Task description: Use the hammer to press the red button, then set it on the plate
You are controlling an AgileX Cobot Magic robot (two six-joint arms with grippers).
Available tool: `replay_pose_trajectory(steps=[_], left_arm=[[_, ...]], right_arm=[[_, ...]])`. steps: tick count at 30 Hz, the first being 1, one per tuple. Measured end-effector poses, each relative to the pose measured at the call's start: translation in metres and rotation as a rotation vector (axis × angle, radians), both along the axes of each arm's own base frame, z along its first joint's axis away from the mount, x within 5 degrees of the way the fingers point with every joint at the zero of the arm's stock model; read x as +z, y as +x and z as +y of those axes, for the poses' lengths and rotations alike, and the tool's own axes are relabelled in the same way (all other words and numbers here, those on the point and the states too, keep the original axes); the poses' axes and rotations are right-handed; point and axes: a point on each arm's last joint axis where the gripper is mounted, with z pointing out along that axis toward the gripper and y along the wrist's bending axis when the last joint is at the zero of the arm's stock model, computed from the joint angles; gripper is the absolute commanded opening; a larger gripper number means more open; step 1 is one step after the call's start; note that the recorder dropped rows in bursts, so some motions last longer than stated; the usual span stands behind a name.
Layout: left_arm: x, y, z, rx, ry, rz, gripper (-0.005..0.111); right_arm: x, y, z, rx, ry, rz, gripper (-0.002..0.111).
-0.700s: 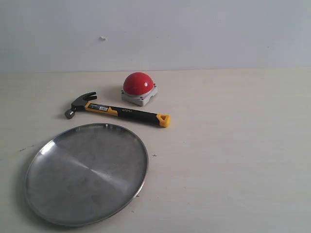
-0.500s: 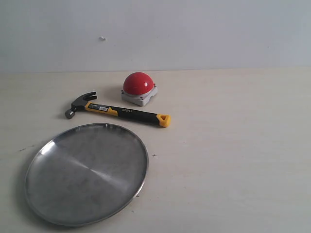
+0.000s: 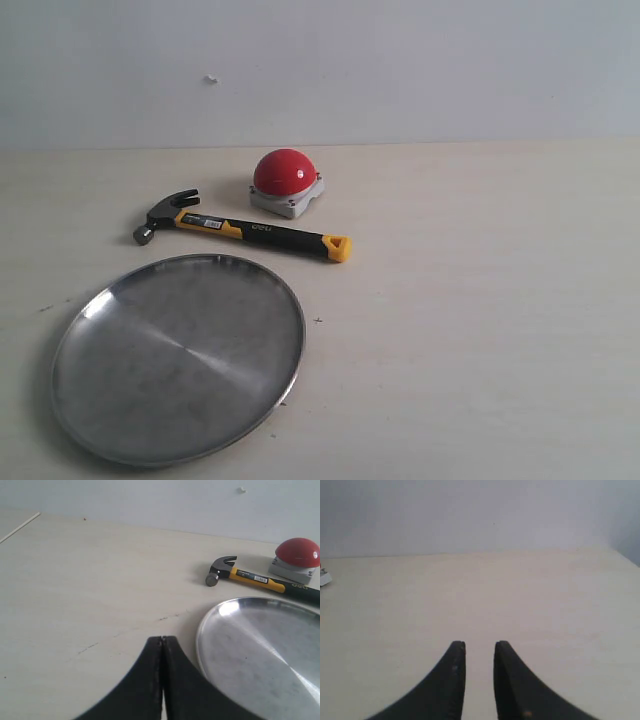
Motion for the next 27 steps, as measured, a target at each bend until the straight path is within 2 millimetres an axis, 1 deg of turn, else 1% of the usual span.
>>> replay_pose_trajectory(steps=[5,8,9,12,13,14,16,17,18,19,20,21,22,23,24,27], left_arm=[[0.000,0.000,0.000,0.000,0.000,0.000,0.000],[0.000,0.000,0.000,0.000,0.000,0.000,0.000],[0.000,0.000,0.000,0.000,0.000,0.000,0.000],[0.000,0.000,0.000,0.000,0.000,0.000,0.000],[0.000,0.000,0.000,0.000,0.000,0.000,0.000],[0.000,0.000,0.000,0.000,0.000,0.000,0.000],[0.000,0.000,0.000,0.000,0.000,0.000,0.000],[0.000,0.000,0.000,0.000,0.000,0.000,0.000],[0.000,0.000,0.000,0.000,0.000,0.000,0.000],[0.000,0.000,0.000,0.000,0.000,0.000,0.000],[0.000,0.000,0.000,0.000,0.000,0.000,0.000],[0.000,0.000,0.000,0.000,0.000,0.000,0.000],[0.000,0.000,0.000,0.000,0.000,0.000,0.000],[0.000,0.000,0.000,0.000,0.000,0.000,0.000],[0.000,0.000,0.000,0.000,0.000,0.000,0.000],[0.000,0.000,0.000,0.000,0.000,0.000,0.000]], right_arm=[[0.002,0.000,-0.001,0.001,-0.062,-0.021,0.021],[0.008,0.002,-0.002,-0.008,-0.076,-0.086,0.021],[0.014,0.002,-0.003,-0.026,-0.018,-0.158,0.021],[0.028,0.002,-0.005,-0.067,0.079,-0.321,0.021],[0.034,0.001,-0.008,-0.092,0.143,-0.398,0.021],[0.037,0.000,-0.009,-0.108,0.190,-0.438,0.021],[0.046,-0.003,-0.015,-0.159,0.412,-0.570,0.022],[0.049,-0.004,-0.016,-0.167,0.466,-0.610,0.022],[0.054,-0.007,-0.019,-0.176,0.560,-0.697,0.022],[0.057,-0.008,-0.020,-0.177,0.600,-0.744,0.022],[0.068,-0.010,-0.021,-0.163,0.636,-0.805,0.022],[0.077,-0.010,-0.021,-0.150,0.634,-0.832,0.022],[0.102,-0.011,-0.020,-0.121,0.608,-0.885,0.022],[0.115,-0.010,-0.019,-0.106,0.584,-0.906,0.022],[0.139,-0.006,-0.018,-0.084,0.540,-0.930,0.022],[0.170,0.013,-0.016,-0.057,0.464,-0.907,0.022]])
